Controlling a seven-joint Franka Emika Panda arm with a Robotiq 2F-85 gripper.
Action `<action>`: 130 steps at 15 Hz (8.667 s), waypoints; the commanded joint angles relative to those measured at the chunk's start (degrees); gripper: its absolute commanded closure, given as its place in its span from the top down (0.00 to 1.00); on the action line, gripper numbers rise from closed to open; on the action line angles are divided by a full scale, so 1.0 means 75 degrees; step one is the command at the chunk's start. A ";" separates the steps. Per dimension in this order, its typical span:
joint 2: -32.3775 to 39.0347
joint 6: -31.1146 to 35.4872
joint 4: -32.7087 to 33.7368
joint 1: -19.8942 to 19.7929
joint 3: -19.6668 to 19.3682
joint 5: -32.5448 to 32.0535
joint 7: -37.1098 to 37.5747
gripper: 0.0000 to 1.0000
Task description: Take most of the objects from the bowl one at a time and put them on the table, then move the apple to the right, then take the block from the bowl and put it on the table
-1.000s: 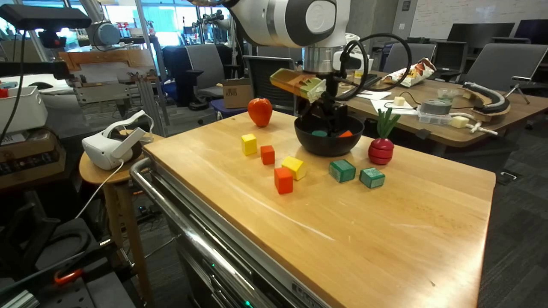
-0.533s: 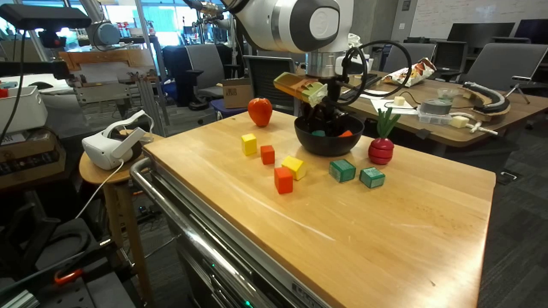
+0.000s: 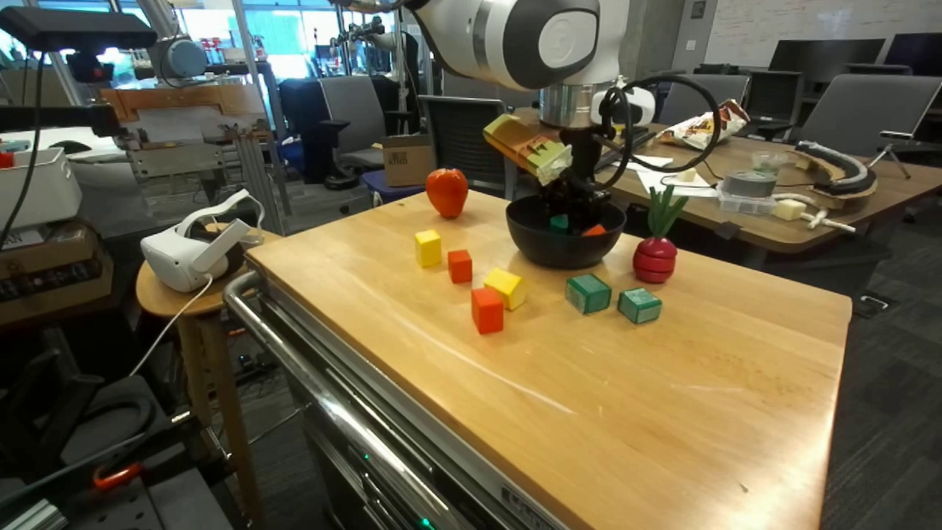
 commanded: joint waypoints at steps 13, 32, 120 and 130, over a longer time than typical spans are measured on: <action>-0.4244 0.0388 -0.4363 0.0422 0.0716 0.0873 -0.4364 0.19; -0.1196 -0.0331 -0.1112 0.0996 0.0805 -0.1162 -0.3137 0.19; 0.3004 -0.7065 0.6693 0.2327 0.0797 -0.1600 -0.0014 1.00; 0.3824 -0.7056 0.7673 0.2180 0.0828 -0.1337 0.0221 0.66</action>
